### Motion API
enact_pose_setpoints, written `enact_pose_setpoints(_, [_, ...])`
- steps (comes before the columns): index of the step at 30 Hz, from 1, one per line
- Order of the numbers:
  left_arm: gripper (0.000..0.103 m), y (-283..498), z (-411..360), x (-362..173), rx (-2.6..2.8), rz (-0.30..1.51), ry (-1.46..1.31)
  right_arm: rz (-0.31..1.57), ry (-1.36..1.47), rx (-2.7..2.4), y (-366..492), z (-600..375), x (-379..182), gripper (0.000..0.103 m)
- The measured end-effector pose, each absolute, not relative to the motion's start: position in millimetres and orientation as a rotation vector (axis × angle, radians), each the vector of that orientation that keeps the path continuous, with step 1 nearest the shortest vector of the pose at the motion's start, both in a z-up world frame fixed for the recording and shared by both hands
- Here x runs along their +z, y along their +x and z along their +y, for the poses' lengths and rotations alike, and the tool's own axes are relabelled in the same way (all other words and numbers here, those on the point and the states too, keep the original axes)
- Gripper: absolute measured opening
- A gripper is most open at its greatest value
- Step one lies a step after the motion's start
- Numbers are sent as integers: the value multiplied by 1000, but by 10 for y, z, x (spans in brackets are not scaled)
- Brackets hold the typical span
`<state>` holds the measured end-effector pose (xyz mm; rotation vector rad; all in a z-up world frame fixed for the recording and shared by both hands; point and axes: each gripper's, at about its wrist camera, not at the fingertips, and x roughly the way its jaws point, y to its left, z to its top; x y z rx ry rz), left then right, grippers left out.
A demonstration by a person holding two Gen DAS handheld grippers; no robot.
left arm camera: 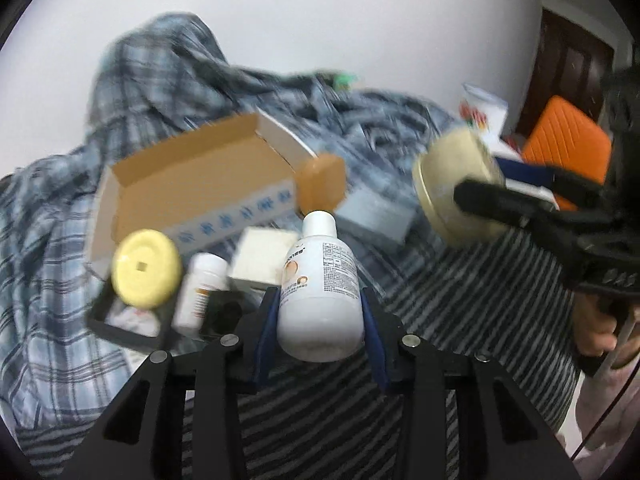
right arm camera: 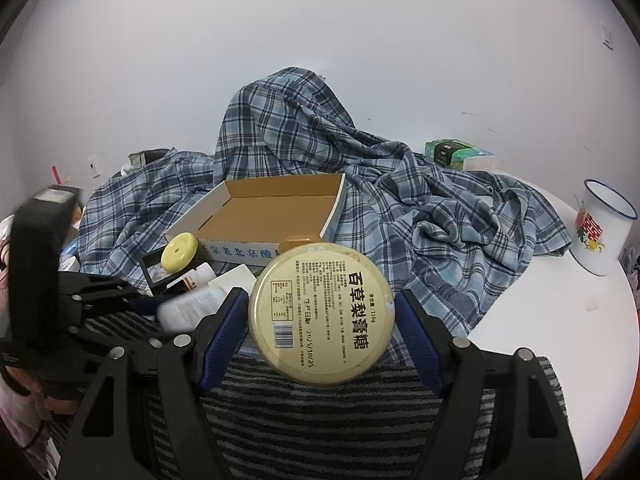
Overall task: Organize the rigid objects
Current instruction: 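Grasp the white lotion bottle with the left gripper while the right gripper holds the tin, then carry the lotion bottle and tin into the box and release both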
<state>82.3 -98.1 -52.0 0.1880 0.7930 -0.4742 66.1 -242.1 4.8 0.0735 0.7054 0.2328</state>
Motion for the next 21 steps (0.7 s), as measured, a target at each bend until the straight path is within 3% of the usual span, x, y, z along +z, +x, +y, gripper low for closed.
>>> enact_pose_setpoints(13, [41, 545, -642, 111, -379, 591, 136, 618, 16, 225, 591, -2215, 333, 74])
enact_pose_setpoints(21, [41, 692, -409, 606, -283, 444, 96, 469, 4, 203, 672, -2067, 784, 74])
